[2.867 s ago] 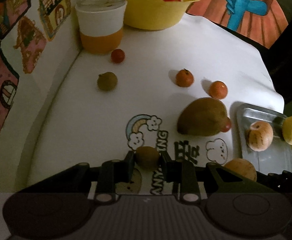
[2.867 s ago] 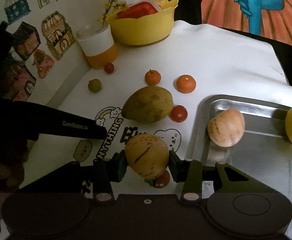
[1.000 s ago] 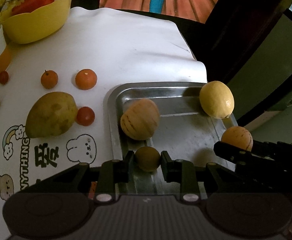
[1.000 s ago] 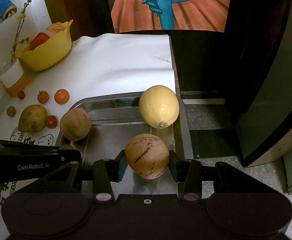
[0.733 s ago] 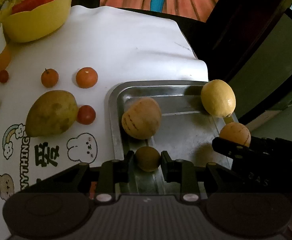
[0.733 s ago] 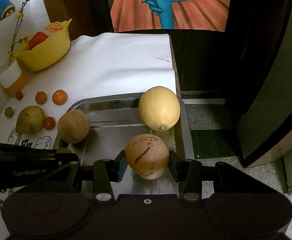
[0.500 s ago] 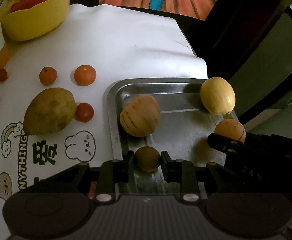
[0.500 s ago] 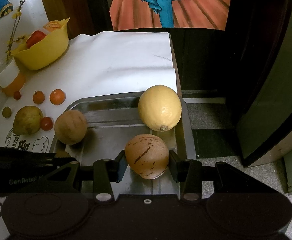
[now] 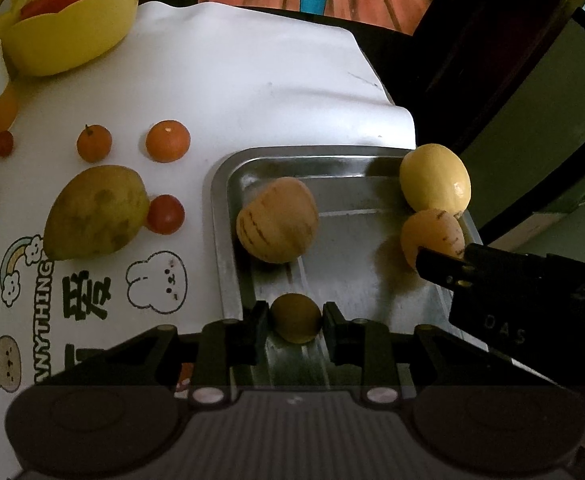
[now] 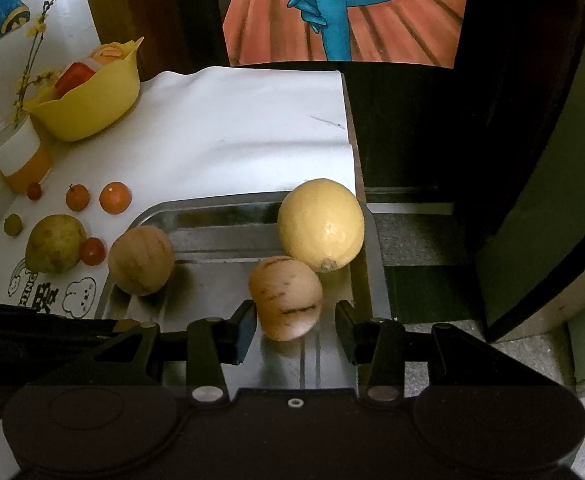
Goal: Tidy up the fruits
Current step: 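Lower the pepino onto the tray with the right tool while the left tool lowers the brown fruit there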
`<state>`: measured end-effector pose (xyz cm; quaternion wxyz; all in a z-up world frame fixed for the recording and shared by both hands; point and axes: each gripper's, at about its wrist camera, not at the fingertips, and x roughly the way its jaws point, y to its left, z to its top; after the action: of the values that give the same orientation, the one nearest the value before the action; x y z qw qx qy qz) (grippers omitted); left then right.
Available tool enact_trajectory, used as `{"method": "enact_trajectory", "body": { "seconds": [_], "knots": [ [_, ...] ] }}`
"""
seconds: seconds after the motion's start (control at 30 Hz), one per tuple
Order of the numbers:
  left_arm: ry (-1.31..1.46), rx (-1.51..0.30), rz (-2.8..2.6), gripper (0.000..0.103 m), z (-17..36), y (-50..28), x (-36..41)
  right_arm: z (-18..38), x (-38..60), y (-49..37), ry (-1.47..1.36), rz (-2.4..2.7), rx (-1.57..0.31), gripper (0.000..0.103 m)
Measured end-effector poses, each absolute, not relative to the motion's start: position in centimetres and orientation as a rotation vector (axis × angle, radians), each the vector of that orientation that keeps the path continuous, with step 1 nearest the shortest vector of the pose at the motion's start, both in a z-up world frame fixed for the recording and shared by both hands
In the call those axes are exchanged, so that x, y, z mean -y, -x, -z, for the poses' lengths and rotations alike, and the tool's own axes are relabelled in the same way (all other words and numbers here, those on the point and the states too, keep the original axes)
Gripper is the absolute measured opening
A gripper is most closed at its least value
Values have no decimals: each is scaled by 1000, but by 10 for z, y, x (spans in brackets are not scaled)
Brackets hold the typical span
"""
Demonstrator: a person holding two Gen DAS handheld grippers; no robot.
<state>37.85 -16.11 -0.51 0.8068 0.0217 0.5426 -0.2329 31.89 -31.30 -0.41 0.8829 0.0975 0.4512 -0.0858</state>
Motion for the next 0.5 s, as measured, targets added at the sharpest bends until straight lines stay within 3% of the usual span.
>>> {"method": "enact_trajectory", "body": {
  "seconds": [0.17, 0.37, 0.5],
  "knots": [
    [-37, -1164, 501, 38, 2, -376, 159, -3, 316, -312, -203, 183, -925, 54],
    [-37, -1145, 497, 62, -10, -368, 155, -16, 320, -300, -203, 188, -907, 65],
    [-24, -1144, 479, 70, -16, -365, 147, -26, 322, -290, -206, 193, -895, 75]
  ]
}}
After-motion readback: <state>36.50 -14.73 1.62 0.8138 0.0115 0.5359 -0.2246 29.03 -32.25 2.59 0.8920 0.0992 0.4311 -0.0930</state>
